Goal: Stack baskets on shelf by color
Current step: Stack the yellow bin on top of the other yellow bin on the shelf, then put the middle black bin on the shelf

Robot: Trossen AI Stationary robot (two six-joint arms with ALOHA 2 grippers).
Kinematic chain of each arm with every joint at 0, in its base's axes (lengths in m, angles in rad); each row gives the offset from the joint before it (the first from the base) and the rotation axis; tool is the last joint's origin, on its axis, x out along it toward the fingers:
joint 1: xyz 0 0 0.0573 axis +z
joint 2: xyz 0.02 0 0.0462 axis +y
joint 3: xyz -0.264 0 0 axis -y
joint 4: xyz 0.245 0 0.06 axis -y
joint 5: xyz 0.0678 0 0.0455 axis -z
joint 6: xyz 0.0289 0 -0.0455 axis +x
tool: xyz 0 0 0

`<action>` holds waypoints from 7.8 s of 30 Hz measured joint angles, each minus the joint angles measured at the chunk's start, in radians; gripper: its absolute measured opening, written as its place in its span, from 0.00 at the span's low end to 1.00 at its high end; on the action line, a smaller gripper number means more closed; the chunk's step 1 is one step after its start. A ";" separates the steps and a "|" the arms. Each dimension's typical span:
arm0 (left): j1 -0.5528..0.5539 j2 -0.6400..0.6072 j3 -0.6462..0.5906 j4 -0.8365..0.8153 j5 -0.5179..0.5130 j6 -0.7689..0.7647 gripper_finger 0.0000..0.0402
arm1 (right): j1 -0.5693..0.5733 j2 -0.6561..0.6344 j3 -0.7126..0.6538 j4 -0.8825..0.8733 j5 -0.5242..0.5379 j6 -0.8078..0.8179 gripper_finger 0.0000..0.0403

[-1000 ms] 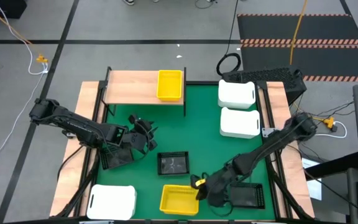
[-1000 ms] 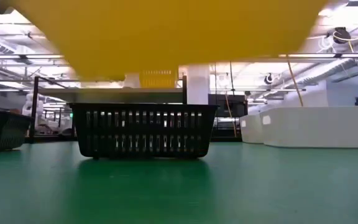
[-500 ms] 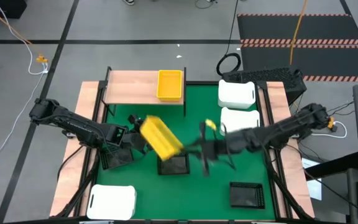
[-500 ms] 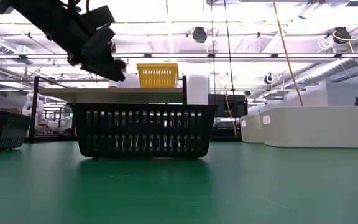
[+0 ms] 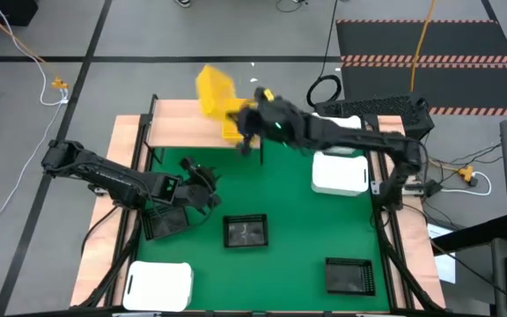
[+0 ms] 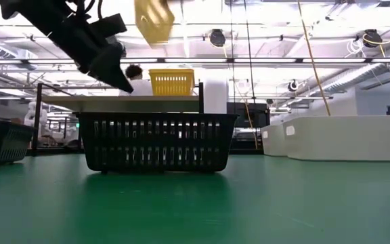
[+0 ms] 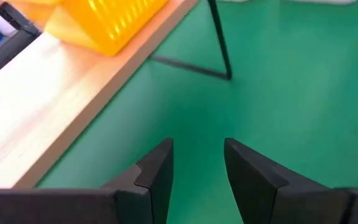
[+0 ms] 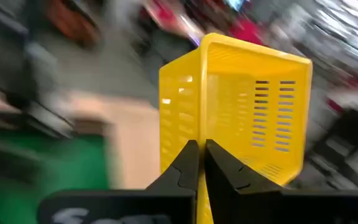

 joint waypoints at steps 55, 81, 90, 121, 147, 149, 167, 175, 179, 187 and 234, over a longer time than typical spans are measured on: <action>0.064 0.000 -0.032 -0.124 -0.014 -0.055 0.36 | 0.046 0.104 0.032 -0.378 0.205 0.115 0.15; -0.113 0.000 -0.032 -0.077 0.051 -0.222 0.36 | 0.267 -0.386 -0.827 0.201 -0.137 0.488 0.26; -0.150 0.000 -0.032 0.139 0.097 -0.067 0.36 | 0.286 -0.641 -1.220 0.704 -0.153 0.492 0.26; -0.088 0.000 -0.032 0.264 0.126 0.059 0.36 | 0.392 -0.103 -0.703 -0.023 -0.534 -0.304 0.31; -0.091 -0.206 0.063 -0.366 0.058 -0.280 0.36 | 0.348 0.027 -0.612 0.154 -0.460 -0.493 0.02; -0.095 -0.269 0.084 -0.451 0.022 -0.298 0.36 | 0.326 0.025 -0.558 0.162 -0.475 -0.480 0.01; -0.029 -0.540 0.097 -0.803 -0.203 -0.289 0.36 | 0.048 0.425 0.272 0.110 -0.502 -0.375 0.00; 0.030 -0.613 0.124 -0.902 -0.209 -0.348 0.36 | 0.053 0.420 0.281 -0.046 -0.446 -0.347 0.00; 0.043 -0.632 0.162 -0.901 -0.197 -0.324 0.36 | 0.105 0.404 0.283 -0.094 -0.278 -0.334 0.00; 0.042 -0.640 0.205 -0.959 -0.211 -0.270 0.36 | 0.167 0.411 0.276 -0.016 0.164 -0.469 0.00; 0.043 -0.669 0.204 -1.274 -0.286 -0.587 0.36 | 0.018 0.407 0.186 0.197 -0.006 -0.037 0.00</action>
